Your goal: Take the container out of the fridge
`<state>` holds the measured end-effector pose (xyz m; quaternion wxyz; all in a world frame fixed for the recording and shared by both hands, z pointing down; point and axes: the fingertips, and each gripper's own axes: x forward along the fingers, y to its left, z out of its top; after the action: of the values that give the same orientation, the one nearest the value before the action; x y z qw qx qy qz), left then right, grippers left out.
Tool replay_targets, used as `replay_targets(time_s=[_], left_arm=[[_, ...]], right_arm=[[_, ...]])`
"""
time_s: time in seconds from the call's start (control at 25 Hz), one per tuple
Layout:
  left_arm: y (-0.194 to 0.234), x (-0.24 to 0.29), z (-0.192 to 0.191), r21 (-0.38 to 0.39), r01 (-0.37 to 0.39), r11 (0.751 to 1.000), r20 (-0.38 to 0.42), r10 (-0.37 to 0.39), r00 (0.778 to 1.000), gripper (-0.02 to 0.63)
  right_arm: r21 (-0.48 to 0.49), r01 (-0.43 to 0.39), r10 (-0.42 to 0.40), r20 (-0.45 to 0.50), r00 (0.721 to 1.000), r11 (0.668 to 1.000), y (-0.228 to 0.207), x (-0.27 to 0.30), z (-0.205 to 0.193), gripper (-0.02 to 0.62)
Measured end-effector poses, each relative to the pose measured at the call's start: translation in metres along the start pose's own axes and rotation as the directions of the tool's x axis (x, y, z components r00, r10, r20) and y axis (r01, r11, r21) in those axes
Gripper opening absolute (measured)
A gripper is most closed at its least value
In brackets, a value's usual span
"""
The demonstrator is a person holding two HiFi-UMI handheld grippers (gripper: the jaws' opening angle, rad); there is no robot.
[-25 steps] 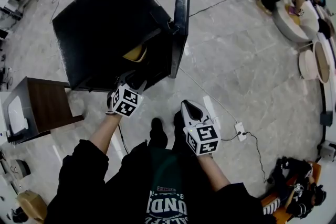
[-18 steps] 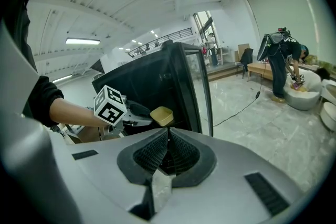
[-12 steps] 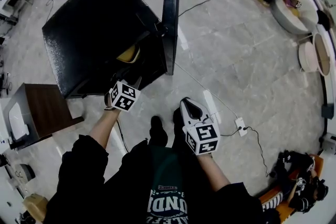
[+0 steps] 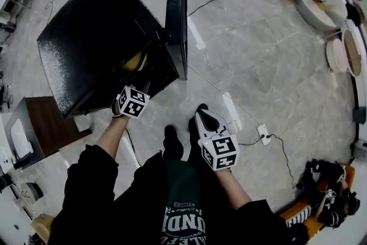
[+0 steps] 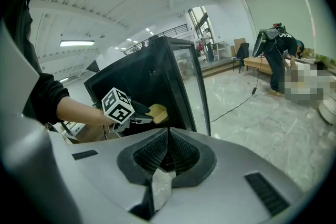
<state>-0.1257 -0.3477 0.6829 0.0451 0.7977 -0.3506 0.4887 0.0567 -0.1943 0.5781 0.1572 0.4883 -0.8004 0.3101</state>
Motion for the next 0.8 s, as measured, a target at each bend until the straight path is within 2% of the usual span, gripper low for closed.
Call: replay_targets(time_s=[0.44, 0.68, 0.8], left_arm=[[0.014, 0.033, -0.01, -0.009, -0.008, 1.0, -0.082, 0.007, 0.997, 0.195], [0.02, 0.055, -0.034, 0.032, -0.008, 0.999, -0.17, 0.013, 0.985, 0.195], [0.025, 0.061, -0.039, 0.048, -0.011, 0.999, -0.172, 0.019, 0.985, 0.193]], right_arm=[[0.015, 0.005, -0.005, -0.02, 1.0, 1.0, -0.016, 0.006, 0.001, 0.035], [0.025, 0.023, -0.023, -0.029, 0.999, 0.999, -0.027, 0.003, -0.002, 0.035], [0.031, 0.036, -0.035, -0.035, 0.999, 0.999, -0.032, 0.0, -0.005, 0.035]])
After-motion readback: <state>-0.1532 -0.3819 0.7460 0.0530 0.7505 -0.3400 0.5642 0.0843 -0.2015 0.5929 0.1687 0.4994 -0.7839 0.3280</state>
